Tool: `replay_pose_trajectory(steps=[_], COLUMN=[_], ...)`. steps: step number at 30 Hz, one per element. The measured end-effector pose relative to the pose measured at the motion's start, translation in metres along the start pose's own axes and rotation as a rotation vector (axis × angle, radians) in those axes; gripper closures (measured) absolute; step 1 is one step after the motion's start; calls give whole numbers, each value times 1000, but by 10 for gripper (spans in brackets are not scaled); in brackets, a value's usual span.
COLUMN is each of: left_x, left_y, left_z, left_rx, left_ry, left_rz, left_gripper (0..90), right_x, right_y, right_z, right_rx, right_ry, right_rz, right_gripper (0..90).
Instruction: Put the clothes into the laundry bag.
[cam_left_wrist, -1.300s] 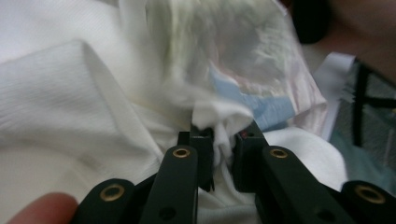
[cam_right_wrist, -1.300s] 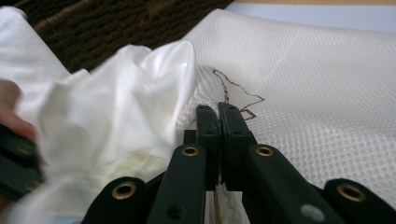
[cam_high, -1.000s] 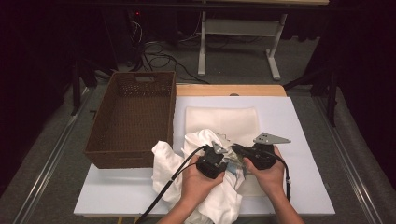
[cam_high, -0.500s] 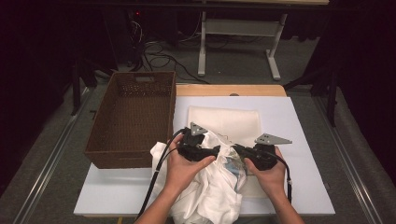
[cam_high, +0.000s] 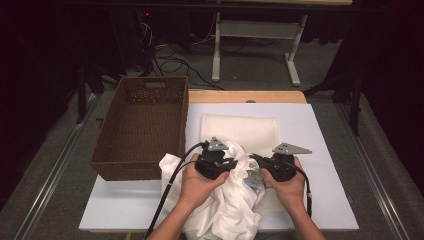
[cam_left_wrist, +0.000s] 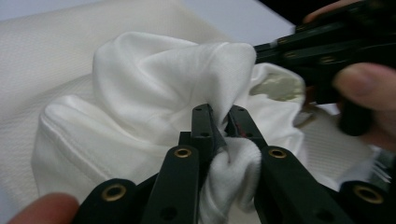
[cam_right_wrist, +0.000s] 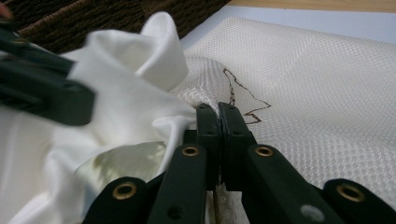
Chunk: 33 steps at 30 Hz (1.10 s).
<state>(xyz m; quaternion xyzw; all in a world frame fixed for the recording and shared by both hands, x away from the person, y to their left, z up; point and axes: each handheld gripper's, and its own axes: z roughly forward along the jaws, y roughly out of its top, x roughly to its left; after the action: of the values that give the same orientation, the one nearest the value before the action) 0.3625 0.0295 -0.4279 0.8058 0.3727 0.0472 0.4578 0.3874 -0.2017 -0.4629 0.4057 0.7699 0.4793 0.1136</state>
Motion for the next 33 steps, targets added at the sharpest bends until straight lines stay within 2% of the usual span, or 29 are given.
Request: replay_pose_trajectory(steps=[1,3,4,5,6,7,8,9,10,12,13,14,15,16,19,20,22,23,24,25,26,27,28,29,30,31,32,33], left_x=[-8,-15,-15,-17,-17,-13,-10,-10,-6,0,3,6,6,2,-2,-2,-10,-15,-23,-23,-31,-31,-35,-36,-36,-34,-32,-30], left_y=[-3,-8,-8,-14,-14,-18,-20,-20,-22,-22,-20,-19,-18,-17,-12,-12,-7,-6,-4,-4,-4,-4,-6,-8,-12,-15,-17,-17], left_z=[8,23,23,41,41,56,62,62,69,74,73,71,67,54,32,32,19,17,18,18,26,26,35,42,53,61,66,68], left_rx=[18,69,69,134,134,181,199,199,218,216,202,185,164,121,66,66,54,46,69,69,110,110,157,185,231,268,273,273], left_ry=[-30,-43,-43,-10,-10,54,87,87,133,193,219,215,194,138,49,49,25,13,-46,-46,-87,-87,-81,-55,-1,24,39,35], left_rz=[52,102,102,137,137,139,128,128,125,90,58,19,7,17,-9,-9,-15,-5,18,18,35,35,55,72,91,94,92,86], left_gripper=[824,824,823,823,823,823,824,824,824,825,824,820,802,727,565,529,524,511,458,427,384,354,354,329,345,404,635,635], right_x=[0,-1,-1,-1,-1,1,2,2,3,7,8,10,11,8,4,4,3,3,3,3,3,3,3,3,3,4,6,6], right_y=[0,1,1,1,1,1,2,2,3,5,5,5,5,3,3,3,3,3,3,3,3,3,3,3,3,3,3,3], right_z=[1,1,1,1,1,0,-1,-1,-2,-3,-3,-3,-3,-4,-6,-6,-7,-6,-6,-6,-5,-5,-5,-5,-6,-6,-5,-5], right_rx=[-1,-4,-4,-13,-13,-20,-24,-24,-30,-31,-27,-24,-20,-23,-33,-33,-30,-30,-31,-28,-29,-29,-28,-29,-29,-31,-28,-28], right_ry=[-8,-9,-9,4,4,11,15,15,25,34,35,31,22,20,28,28,27,27,24,22,20,20,19,20,22,28,30,30], right_rz=[4,17,17,20,20,4,-2,-2,-3,-18,-21,-31,-37,-26,-11,-11,-4,-3,-7,-6,-15,-15,-14,-12,-14,-16,-14,-14], right_gripper=[888,888,888,888,888,888,888,888,888,888,888,888,888,888,888,888,888,888,888,887,887,887,887,887,887,887,887,887])
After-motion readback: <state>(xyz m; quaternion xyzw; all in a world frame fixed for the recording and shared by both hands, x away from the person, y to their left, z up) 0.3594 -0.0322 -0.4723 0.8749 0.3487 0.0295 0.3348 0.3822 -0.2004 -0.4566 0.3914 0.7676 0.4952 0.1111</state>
